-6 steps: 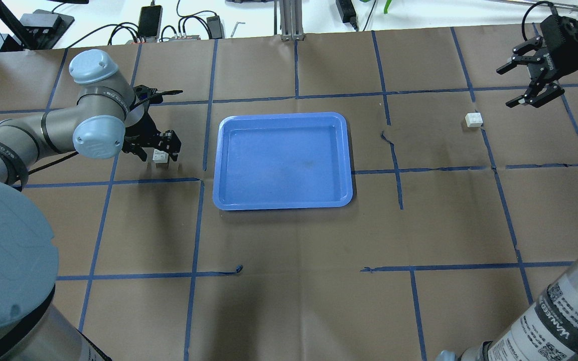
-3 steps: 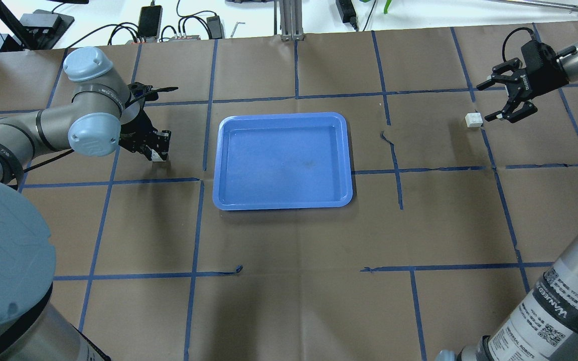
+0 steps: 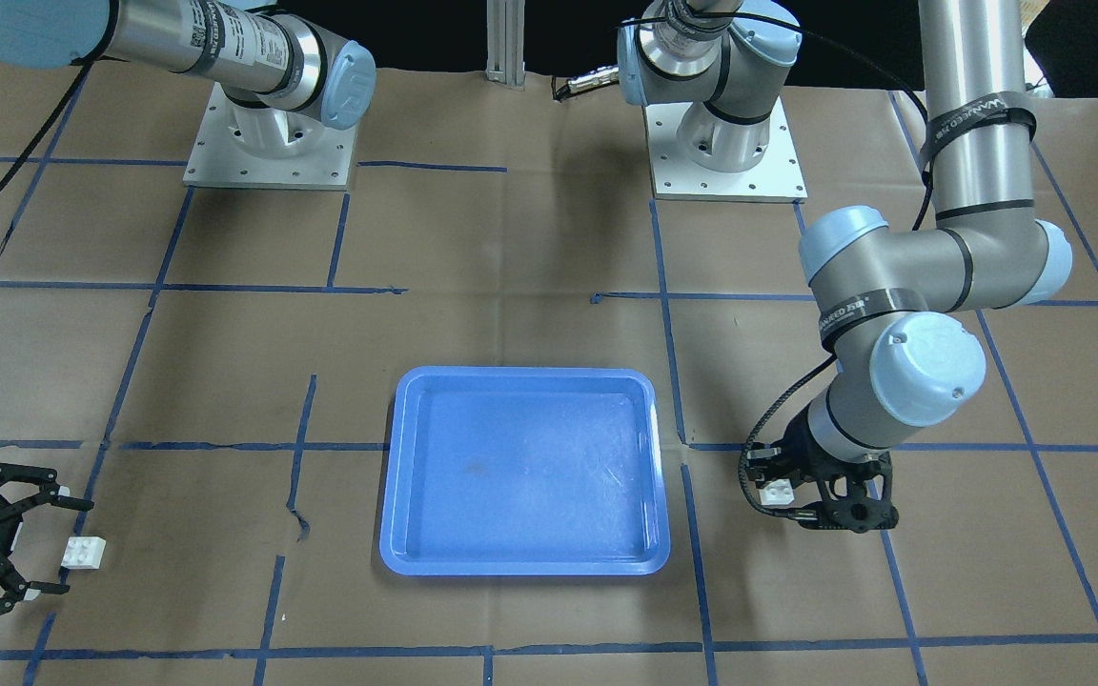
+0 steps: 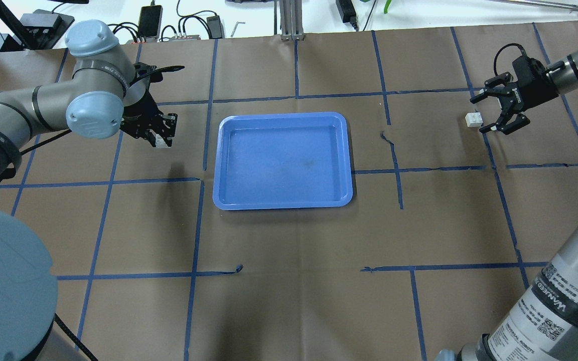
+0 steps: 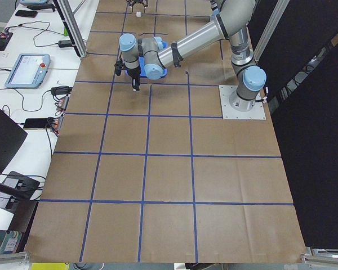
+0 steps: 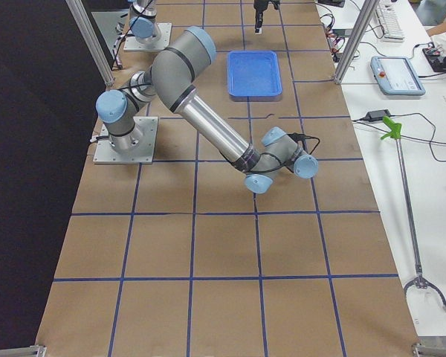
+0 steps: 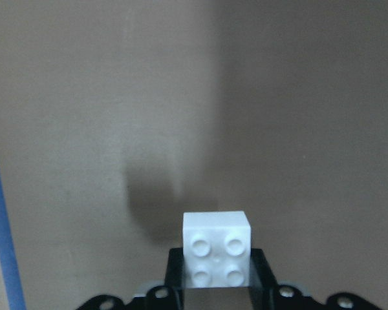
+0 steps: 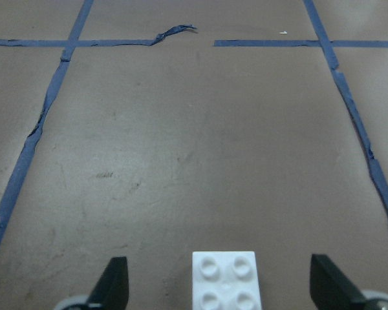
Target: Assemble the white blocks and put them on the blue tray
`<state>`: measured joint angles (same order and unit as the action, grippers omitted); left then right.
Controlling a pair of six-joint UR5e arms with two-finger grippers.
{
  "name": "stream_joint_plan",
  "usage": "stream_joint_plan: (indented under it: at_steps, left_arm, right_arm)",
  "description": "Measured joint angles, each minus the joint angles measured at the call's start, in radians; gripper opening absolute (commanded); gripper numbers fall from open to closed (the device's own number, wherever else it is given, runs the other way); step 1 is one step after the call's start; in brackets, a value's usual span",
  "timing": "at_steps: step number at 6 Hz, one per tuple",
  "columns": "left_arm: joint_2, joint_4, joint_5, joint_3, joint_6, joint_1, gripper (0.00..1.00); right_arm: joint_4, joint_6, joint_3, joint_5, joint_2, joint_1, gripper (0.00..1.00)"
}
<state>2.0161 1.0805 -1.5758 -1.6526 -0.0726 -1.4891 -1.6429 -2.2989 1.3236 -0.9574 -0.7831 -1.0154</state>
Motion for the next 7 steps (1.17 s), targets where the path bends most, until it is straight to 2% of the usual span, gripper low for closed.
stream_joint_plan:
  at_steps: [2, 3, 4, 5, 7]
  left_arm:
    - [-0.006, 0.014, 0.013, 0.025, 0.176, -0.157, 0.0]
    - [0.002, 0.014, 0.024, 0.035, 0.227, -0.225, 0.0]
    - [0.021, 0.011, 0.03, 0.041, 0.244, -0.286, 0.0]
    - [0.038, 0.007, 0.033, 0.041, 0.207, -0.323, 0.0]
    - [0.048, 0.007, 0.027, 0.027, -0.1, -0.348, 0.0]
  right_arm:
    - [-0.001, 0.008, 0.005, -0.011, -0.002, 0.0, 0.71]
    - [-0.001, 0.01, 0.001, -0.011, -0.003, 0.0, 0.61]
    - [-0.003, 0.01, 0.0, -0.011, -0.003, 0.0, 0.57]
    - [-0.011, 0.009, 0.0, -0.015, -0.003, 0.0, 0.49]
    - [-0.031, 0.008, 0.001, -0.027, -0.003, 0.0, 0.3]
